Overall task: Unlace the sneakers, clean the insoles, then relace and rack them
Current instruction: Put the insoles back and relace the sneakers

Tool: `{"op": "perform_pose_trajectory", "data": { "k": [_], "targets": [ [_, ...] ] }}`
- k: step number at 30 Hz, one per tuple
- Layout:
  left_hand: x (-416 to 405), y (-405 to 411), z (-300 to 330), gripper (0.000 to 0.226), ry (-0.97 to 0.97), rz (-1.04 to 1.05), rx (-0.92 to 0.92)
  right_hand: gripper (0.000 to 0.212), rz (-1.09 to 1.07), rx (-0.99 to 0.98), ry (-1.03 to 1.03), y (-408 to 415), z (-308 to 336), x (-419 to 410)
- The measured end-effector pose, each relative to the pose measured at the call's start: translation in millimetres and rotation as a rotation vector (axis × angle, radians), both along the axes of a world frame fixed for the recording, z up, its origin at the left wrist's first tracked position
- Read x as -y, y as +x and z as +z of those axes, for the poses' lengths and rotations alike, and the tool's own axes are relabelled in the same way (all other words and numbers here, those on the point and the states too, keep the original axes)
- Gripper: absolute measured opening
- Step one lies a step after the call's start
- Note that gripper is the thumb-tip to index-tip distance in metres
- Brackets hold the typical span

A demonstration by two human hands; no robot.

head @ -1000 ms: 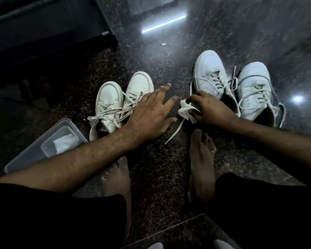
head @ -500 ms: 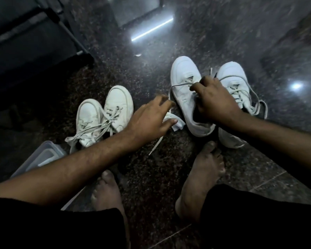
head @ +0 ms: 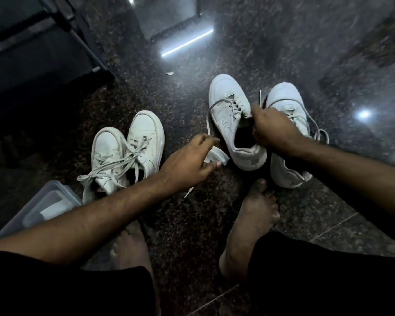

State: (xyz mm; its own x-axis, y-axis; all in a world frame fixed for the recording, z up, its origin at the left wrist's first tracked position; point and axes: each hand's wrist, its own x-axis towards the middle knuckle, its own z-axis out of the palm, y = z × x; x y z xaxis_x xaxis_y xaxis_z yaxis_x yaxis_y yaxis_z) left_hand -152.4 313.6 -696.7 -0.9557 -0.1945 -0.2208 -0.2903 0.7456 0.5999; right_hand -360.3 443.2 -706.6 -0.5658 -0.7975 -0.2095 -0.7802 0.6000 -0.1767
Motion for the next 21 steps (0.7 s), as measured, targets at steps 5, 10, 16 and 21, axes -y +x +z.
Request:
{"op": "perform_pose_trajectory", "data": {
  "k": [5, 10, 16, 21],
  "targets": [
    [10, 10, 11, 0.068, 0.088, 0.199, -0.121, 0.017, 0.068, -0.022, -0.28, 28, 30, 28],
    [31, 33, 22, 0.086, 0.197, 0.515, -0.161, 0.027, 0.196, 0.089, -0.392, 74, 57, 47],
    [32, 70, 12, 0.068, 0.175, 0.614, -0.005, 0.052, 0.37, 0.123, -0.216, 123, 52, 46],
    [44, 82, 16, 0.054, 0.178, 0.7, -0.015, 0.047, 0.282, 0.307, -0.382, 102, 26, 42]
  ]
}}
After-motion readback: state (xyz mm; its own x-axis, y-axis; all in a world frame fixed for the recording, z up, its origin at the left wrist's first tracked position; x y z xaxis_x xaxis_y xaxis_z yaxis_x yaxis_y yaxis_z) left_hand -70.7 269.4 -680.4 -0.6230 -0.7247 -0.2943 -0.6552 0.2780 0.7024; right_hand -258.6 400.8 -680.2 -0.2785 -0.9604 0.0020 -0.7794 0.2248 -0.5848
